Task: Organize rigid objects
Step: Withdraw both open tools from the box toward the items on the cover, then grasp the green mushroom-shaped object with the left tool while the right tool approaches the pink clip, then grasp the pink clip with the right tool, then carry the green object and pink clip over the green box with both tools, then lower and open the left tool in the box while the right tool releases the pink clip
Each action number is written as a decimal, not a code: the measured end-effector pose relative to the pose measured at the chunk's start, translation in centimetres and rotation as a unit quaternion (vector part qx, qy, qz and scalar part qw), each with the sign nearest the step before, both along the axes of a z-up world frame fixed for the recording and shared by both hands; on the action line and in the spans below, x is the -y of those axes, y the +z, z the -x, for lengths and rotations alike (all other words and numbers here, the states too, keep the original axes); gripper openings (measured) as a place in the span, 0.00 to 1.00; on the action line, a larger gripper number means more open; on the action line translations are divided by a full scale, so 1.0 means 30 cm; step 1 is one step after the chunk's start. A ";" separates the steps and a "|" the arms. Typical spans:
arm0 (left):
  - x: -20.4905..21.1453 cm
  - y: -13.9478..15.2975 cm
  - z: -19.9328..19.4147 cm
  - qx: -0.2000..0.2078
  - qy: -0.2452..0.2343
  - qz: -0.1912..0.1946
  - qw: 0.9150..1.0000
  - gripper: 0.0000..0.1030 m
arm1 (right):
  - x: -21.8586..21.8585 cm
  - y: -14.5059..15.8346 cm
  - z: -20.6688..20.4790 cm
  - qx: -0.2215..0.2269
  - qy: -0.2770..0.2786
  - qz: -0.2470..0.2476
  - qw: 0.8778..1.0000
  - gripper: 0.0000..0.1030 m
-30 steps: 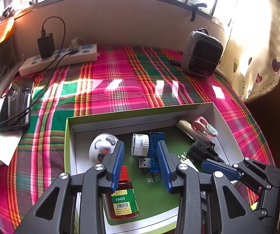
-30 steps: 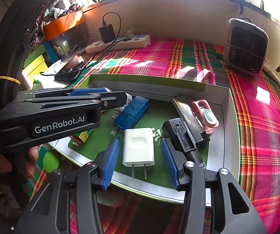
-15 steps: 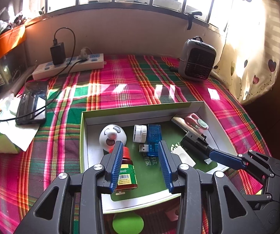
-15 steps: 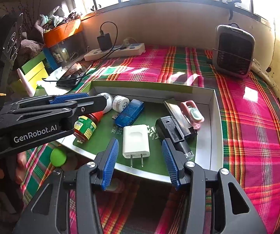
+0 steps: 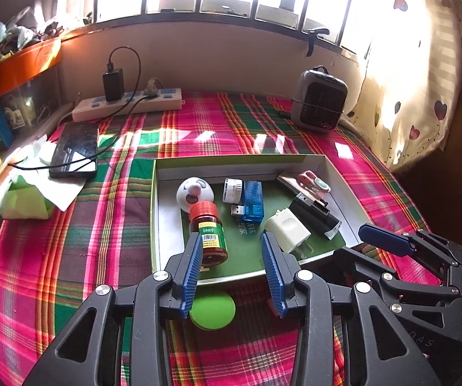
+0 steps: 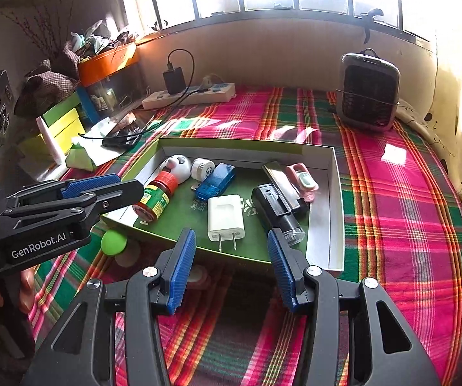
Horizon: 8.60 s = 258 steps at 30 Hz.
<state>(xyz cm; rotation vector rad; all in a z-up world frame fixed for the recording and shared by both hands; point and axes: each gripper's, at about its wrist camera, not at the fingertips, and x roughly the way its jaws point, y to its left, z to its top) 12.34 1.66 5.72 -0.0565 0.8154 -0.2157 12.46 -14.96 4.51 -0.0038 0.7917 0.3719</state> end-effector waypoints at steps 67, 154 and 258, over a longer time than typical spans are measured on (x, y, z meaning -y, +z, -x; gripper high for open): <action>-0.179 -0.154 0.126 -0.063 0.008 0.071 0.995 0.39 | -0.068 -0.136 0.064 -0.070 -0.120 0.055 0.989 0.63; -0.064 -0.150 0.103 -0.046 0.037 0.023 0.998 0.31 | 0.212 -0.116 0.104 -0.047 -0.144 0.009 0.988 0.18; 0.056 -0.075 -0.141 -0.034 -0.018 0.035 0.999 0.31 | -0.078 -0.010 -0.373 -0.039 0.024 0.017 0.999 0.18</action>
